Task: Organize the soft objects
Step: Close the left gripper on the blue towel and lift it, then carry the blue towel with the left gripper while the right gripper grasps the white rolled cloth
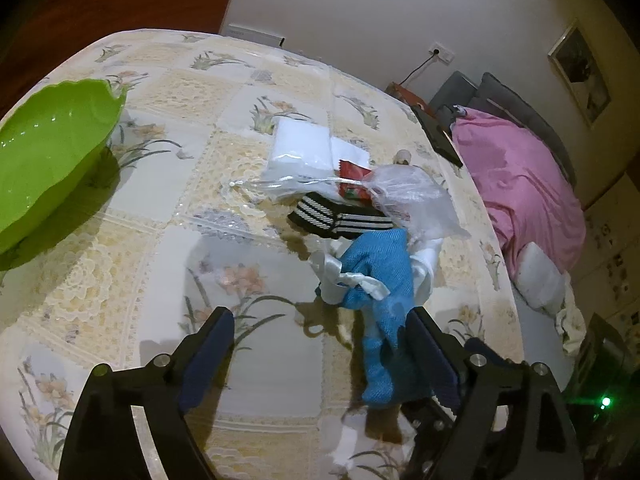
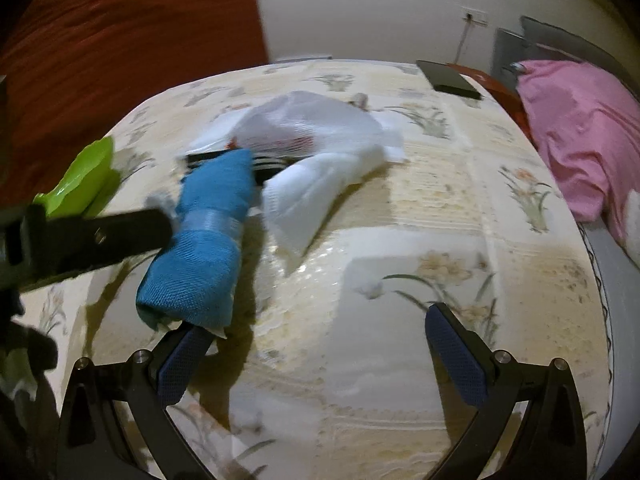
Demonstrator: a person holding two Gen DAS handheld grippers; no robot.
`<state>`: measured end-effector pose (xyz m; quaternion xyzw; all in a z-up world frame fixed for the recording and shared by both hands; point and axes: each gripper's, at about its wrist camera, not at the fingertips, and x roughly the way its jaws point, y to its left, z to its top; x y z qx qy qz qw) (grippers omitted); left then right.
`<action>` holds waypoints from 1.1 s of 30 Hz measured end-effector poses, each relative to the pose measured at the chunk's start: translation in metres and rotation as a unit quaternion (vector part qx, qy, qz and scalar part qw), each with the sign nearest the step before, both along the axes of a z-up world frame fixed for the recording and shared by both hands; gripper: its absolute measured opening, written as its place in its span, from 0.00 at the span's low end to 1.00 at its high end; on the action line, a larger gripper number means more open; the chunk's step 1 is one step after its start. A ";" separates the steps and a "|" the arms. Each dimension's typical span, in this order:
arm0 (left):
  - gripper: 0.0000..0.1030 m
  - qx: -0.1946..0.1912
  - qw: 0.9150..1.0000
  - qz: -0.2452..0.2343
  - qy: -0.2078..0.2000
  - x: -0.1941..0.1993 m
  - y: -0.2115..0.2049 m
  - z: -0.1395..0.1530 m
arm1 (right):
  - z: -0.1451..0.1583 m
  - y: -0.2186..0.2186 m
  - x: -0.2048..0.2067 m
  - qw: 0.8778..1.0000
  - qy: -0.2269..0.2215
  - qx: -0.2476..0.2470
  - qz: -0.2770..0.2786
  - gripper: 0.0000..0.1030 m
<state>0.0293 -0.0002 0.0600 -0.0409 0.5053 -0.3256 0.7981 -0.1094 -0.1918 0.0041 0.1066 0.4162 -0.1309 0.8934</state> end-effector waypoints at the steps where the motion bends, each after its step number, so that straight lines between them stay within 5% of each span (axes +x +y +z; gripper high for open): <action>1: 0.88 0.000 1.000 -0.003 0.000 0.000 -0.002 0.001 | -0.001 0.000 -0.002 1.000 0.001 0.002 0.002 1.00; 22: 0.88 0.027 0.999 -0.043 -0.012 -0.008 -0.044 -0.010 | 0.010 -0.045 -0.051 0.997 -0.016 0.048 -0.057 1.00; 26: 0.62 0.025 0.998 -0.051 -0.020 -0.008 -0.045 -0.010 | 0.010 -0.054 -0.051 0.995 -0.018 0.056 -0.076 1.00; 33: 0.46 0.008 0.997 -0.067 -0.029 -0.015 -0.037 -0.005 | 0.017 -0.065 -0.049 0.992 -0.033 0.068 -0.101 1.00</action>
